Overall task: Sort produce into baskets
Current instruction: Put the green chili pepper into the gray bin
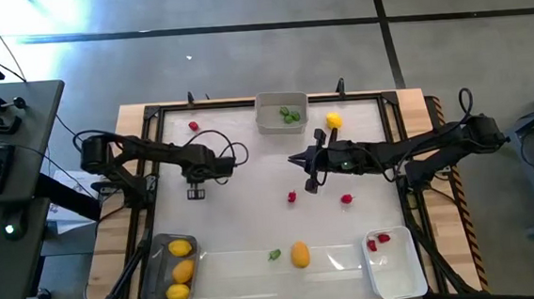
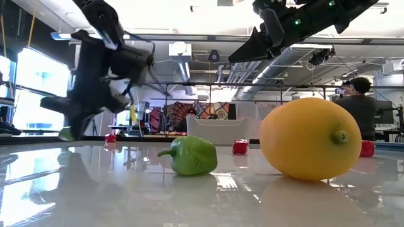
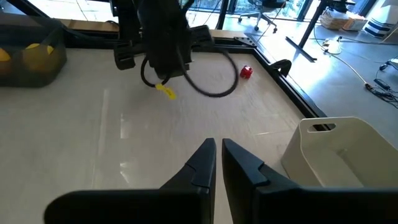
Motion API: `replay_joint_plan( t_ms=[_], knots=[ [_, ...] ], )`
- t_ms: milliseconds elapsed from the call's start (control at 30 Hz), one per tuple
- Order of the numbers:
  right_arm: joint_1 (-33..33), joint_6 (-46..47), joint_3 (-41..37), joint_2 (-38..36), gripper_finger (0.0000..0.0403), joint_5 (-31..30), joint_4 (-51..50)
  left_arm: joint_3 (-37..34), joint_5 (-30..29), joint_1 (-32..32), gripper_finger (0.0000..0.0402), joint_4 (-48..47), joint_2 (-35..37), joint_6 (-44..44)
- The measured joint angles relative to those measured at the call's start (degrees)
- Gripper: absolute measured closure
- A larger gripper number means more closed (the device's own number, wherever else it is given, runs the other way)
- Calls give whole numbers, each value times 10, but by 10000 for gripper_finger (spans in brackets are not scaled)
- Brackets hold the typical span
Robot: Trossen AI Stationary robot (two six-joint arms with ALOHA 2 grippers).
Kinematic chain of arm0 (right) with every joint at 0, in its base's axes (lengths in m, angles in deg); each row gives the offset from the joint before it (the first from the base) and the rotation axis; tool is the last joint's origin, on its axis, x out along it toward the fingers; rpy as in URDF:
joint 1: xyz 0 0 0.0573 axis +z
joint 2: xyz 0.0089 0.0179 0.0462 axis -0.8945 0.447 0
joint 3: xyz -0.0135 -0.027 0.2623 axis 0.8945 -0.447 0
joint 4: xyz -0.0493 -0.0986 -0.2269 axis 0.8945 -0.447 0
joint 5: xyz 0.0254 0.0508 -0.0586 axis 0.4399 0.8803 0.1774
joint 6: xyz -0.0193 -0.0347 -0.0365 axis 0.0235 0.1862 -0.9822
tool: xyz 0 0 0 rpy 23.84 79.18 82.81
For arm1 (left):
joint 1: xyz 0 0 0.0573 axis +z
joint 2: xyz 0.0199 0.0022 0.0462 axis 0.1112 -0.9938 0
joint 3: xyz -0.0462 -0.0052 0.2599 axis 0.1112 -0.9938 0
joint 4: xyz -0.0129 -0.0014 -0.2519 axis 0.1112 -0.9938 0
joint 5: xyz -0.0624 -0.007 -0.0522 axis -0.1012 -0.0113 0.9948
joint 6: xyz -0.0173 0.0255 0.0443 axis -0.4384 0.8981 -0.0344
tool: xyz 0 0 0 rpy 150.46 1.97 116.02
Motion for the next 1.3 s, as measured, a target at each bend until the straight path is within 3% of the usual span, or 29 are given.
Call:
replay_joint_plan(
  t_ms=[233, 533, 667, 900, 1133, 1300],
  knots=[
    [0, 0, 0, 0, 386, 0, -2, 81, 2, 6, 401, 108, 14, 25],
    [1, 19, 0, 0, 386, 0, -13, 111, 4, 59, 401, 477, 14, 69],
    [8, 19, 0, 0, 386, 0, -14, 106, 40, 90, 401, 603, 14, 76],
    [15, 17, 0, 0, 386, 0, -14, 109, 77, 140, 401, 710, -39, 103],
    [15, 15, 0, 0, 386, 0, -13, 145, 98, 174, 401, 727, -120, 105],
    [15, 13, 0, 0, 386, 0, -14, 150, 100, 179, 401, 731, -133, 109]
  ],
)
